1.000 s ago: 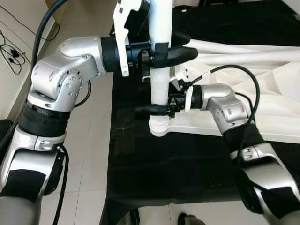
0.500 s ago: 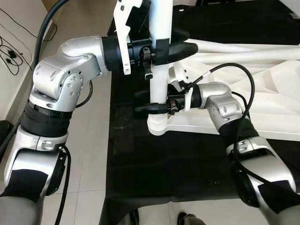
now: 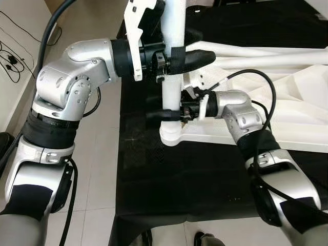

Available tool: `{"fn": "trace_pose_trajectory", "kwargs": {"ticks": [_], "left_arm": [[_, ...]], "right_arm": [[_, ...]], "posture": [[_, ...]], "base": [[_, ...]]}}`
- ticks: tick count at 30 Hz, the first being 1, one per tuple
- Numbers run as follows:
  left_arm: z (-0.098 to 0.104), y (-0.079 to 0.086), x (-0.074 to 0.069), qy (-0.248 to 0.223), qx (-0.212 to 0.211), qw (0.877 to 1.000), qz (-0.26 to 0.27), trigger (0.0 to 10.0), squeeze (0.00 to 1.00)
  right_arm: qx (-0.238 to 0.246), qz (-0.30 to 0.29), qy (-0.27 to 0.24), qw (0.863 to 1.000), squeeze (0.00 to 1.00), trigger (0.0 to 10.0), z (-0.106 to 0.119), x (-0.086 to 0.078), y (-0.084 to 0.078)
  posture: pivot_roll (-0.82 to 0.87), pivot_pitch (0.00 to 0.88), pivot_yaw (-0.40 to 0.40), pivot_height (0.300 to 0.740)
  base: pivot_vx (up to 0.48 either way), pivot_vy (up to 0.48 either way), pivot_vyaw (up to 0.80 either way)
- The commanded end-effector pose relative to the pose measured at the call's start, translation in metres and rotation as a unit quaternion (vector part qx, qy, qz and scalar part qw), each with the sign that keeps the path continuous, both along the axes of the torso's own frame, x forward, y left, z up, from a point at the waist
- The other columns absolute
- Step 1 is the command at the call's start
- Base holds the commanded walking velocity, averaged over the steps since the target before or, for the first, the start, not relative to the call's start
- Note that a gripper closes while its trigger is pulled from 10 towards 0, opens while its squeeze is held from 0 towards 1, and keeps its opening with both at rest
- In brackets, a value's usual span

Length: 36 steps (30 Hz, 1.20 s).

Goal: Building children table

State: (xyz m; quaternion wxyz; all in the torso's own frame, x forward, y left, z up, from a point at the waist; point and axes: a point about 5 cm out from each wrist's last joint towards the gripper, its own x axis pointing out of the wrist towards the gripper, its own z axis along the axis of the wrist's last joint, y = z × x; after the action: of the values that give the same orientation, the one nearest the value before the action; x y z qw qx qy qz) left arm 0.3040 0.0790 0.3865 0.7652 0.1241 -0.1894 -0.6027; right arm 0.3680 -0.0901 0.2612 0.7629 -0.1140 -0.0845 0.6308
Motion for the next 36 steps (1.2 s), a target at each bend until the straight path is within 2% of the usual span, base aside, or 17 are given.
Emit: {"fn": "trace_pose_trajectory", "kwargs": {"ticks": [1, 2, 3, 4, 6, 7, 8, 9, 11, 12, 13, 14, 19, 26, 27, 31, 36], "left_arm": [[0.003, 0.001, -0.001, -0.012, 0.001, 1.000, 0.003, 10.0, 1.00], [0.003, 0.001, 0.000, -0.012, 0.002, 1.000, 0.008, 10.0, 1.00], [0.002, 0.000, -0.002, -0.010, 0.008, 1.000, 0.004, 10.0, 0.00], [0.001, -0.001, -0.003, -0.007, 0.012, 1.000, 0.001, 10.0, 0.00], [0.001, -0.001, -0.003, -0.007, 0.012, 1.000, 0.001, 10.0, 0.00], [-0.001, -0.002, -0.006, -0.007, 0.016, 1.000, -0.004, 10.0, 0.00], [-0.001, -0.002, -0.006, -0.007, 0.016, 1.000, -0.004, 10.0, 0.00], [-0.002, -0.003, -0.008, -0.004, 0.019, 1.000, -0.010, 10.0, 0.00], [-0.002, -0.003, -0.008, -0.004, 0.019, 1.000, -0.010, 10.0, 0.00], [-0.004, -0.003, -0.010, -0.003, 0.023, 1.000, -0.014, 10.0, 0.00], [-0.005, -0.004, -0.011, -0.003, 0.026, 1.000, -0.018, 10.0, 0.00], [-0.005, -0.005, -0.012, -0.004, 0.027, 0.999, -0.021, 10.0, 0.00], [-0.003, -0.005, -0.011, -0.008, 0.025, 0.999, -0.022, 10.0, 0.00], [-0.003, -0.005, -0.010, -0.008, 0.025, 0.999, -0.021, 10.0, 0.00], [-0.004, -0.005, -0.010, -0.005, 0.023, 0.999, -0.025, 0.0, 0.00], [-0.004, -0.005, -0.009, -0.007, 0.019, 1.000, -0.023, 0.0, 0.00], [0.008, -0.004, -0.004, -0.023, -0.028, 0.999, 0.010, 0.0, 0.00]], "right_arm": [[0.013, -0.038, 0.010, 0.999, 0.00, 0.0, -0.007, 0.002, 0.001], [0.018, -0.059, 0.015, 0.998, 0.00, 0.0, -0.009, 0.001, 0.001], [0.022, -0.139, 0.018, 0.990, 0.00, 0.0, -0.018, -0.001, 0.006], [0.025, -0.197, 0.017, 0.980, 0.00, 0.0, -0.024, -0.003, 0.008], [0.025, -0.197, 0.017, 0.980, 0.00, 0.0, -0.024, -0.003, 0.008], [0.043, -0.305, 0.013, 0.951, 0.00, 0.0, -0.030, -0.007, 0.007], [0.043, -0.305, 0.013, 0.951, 0.00, 0.0, -0.030, -0.007, 0.007], [0.053, -0.360, 0.027, 0.931, 0.00, 0.0, -0.038, -0.019, 0.010], [0.053, -0.360, 0.027, 0.931, 0.00, 0.0, -0.038, -0.019, 0.010], [0.059, -0.388, 0.038, 0.919, 0.00, 0.0, -0.044, -0.029, 0.013], [0.061, -0.398, 0.044, 0.914, 0.00, 0.0, -0.047, -0.036, 0.018], [0.061, -0.392, 0.046, 0.917, 0.00, 0.0, -0.048, -0.040, 0.023], [0.058, -0.385, 0.049, 0.920, 0.00, 0.0, -0.050, -0.042, 0.028], [0.060, -0.380, 0.047, 0.922, 0.00, 0.0, -0.048, -0.042, 0.029], [0.063, -0.381, 0.045, 0.921, 0.00, 0.0, -0.045, -0.042, 0.030], [0.066, -0.386, 0.043, 0.919, 0.00, 0.0, -0.043, -0.043, 0.030], [0.069, -0.404, 0.049, 0.911, 0.00, 0.0, -0.040, -0.049, 0.031]], "posture": [[0.08, 0.269, 0.046, 0.740], [0.08, 0.269, 0.046, 0.740], [0.08, 0.274, 0.036, 0.740], [0.08, 0.274, 0.036, 0.740], [0.08, 0.274, 0.036, 0.740], [0.09, 0.281, 0.033, 0.740], [0.09, 0.281, 0.033, 0.740], [0.09, 0.288, 0.042, 0.740], [0.09, 0.288, 0.042, 0.740], [0.08, 0.283, 0.047, 0.740], [0.08, 0.275, 0.050, 0.740], [0.07, 0.272, 0.048, 0.740], [0.06, 0.259, 0.048, 0.740], [0.06, 0.259, 0.048, 0.740], [0.06, 0.248, 0.047, 0.740], [0.06, 0.248, 0.046, 0.740], [0.03, 0.252, 0.032, 0.740]], "base": [[0.000, 0.000, 0.00], [0.000, 0.000, 0.00], [0.000, 0.000, 0.00], [0.000, 0.000, 0.00], [0.000, 0.000, 0.00], [0.000, 0.000, 0.00], [0.000, 0.000, 0.00], [0.000, 0.000, 0.00], [0.000, 0.000, 0.00], [0.000, 0.000, 0.00], [0.000, 0.000, 0.00], [0.000, 0.000, 0.00], [0.000, 0.000, 0.00], [0.000, 0.000, 0.00], [0.000, 0.000, 0.00], [0.000, 0.000, 0.00], [0.000, 0.000, 0.00]]}}
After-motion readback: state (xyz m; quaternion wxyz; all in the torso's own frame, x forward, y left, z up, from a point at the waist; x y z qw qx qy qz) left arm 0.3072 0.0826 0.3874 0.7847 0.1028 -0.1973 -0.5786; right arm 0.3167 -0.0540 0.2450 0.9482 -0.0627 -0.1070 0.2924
